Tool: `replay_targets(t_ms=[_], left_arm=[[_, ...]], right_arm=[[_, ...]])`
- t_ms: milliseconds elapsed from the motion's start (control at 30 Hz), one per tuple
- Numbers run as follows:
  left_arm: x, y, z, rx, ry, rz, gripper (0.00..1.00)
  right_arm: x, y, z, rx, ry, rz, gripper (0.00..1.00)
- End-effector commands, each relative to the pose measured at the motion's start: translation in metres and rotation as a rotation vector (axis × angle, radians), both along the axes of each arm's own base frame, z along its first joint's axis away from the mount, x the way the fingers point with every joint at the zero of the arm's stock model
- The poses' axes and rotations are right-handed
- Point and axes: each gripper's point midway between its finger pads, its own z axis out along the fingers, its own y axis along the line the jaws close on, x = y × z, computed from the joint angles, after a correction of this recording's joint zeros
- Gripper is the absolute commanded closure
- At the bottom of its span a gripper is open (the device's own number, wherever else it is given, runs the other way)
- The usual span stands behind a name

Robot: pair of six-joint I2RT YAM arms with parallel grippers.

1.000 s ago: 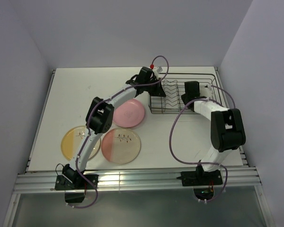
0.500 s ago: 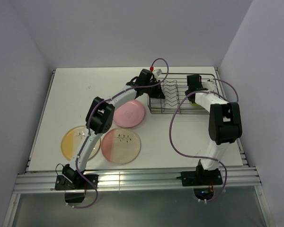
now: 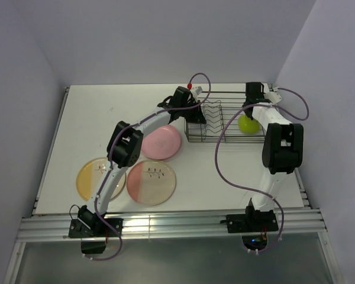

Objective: Load the mixed dishes into the dish rack

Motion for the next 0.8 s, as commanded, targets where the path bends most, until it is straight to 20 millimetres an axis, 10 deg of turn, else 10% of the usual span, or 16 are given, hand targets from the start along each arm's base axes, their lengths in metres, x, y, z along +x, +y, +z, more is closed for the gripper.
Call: replay_targets(t_ms=[0, 267, 767], left_arm=[[0.005, 0.005, 0.026, -0.023, -0.051, -0.003, 1.0], [0.006, 0.003, 0.027, -0.035, -0.051, -0.006, 1.0], [0.006, 0.003, 0.028, -0.029, -0.052, -0.002, 1.0]], right_arm=[[-0.004, -0.005, -0.003, -0.032, 0.048, 0.044, 0.91], [0.008, 0.011, 0.01, -0.067, -0.032, 0.144, 0.91], [-0.037, 0.015, 0.052, -0.164, -0.069, 0.151, 0.89]])
